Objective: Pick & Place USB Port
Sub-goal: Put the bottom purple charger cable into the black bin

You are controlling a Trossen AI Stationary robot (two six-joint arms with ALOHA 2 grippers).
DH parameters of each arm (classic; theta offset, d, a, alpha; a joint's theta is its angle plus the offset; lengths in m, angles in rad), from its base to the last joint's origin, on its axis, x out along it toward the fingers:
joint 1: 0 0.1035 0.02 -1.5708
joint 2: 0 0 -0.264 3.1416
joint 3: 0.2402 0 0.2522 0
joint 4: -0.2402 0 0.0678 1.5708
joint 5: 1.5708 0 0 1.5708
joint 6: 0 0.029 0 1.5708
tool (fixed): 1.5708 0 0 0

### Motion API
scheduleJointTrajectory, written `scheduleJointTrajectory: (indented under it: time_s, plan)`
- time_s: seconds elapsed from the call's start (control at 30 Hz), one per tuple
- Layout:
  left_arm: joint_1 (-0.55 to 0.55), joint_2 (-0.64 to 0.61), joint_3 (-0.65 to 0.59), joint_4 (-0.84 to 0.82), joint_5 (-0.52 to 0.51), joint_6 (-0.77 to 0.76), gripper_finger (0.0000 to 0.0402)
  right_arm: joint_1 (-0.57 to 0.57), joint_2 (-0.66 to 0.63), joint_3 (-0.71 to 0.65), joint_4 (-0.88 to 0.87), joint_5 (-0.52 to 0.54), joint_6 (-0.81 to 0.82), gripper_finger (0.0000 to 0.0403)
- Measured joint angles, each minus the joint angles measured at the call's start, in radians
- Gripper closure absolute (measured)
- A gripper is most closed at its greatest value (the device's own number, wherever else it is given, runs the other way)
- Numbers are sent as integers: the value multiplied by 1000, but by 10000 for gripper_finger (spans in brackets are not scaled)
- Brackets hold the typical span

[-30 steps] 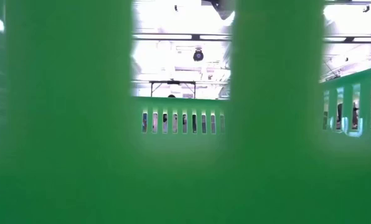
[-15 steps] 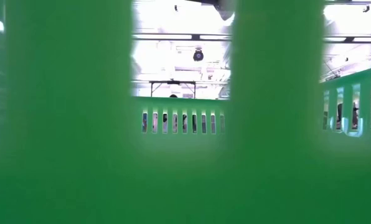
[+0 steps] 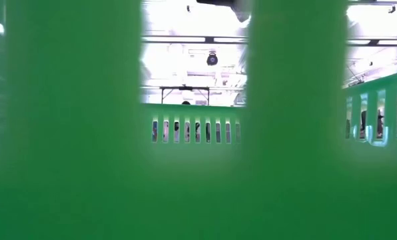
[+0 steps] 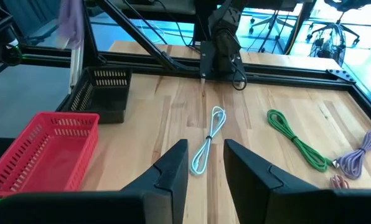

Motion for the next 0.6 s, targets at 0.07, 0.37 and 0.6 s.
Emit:
scheduleJointTrajectory:
  time_s: [0.07,0.37,0.6]
  plan:
    - [6,-55,2,-2,-8,88,387,0,0,0,0,4,0,308]
    - [284,-275,4,-118,273,274,387,0,0,0,0,57,-4,308]
    - [611,-323,4,-375,727,103,387,0,0,0,0,69,-5,308]
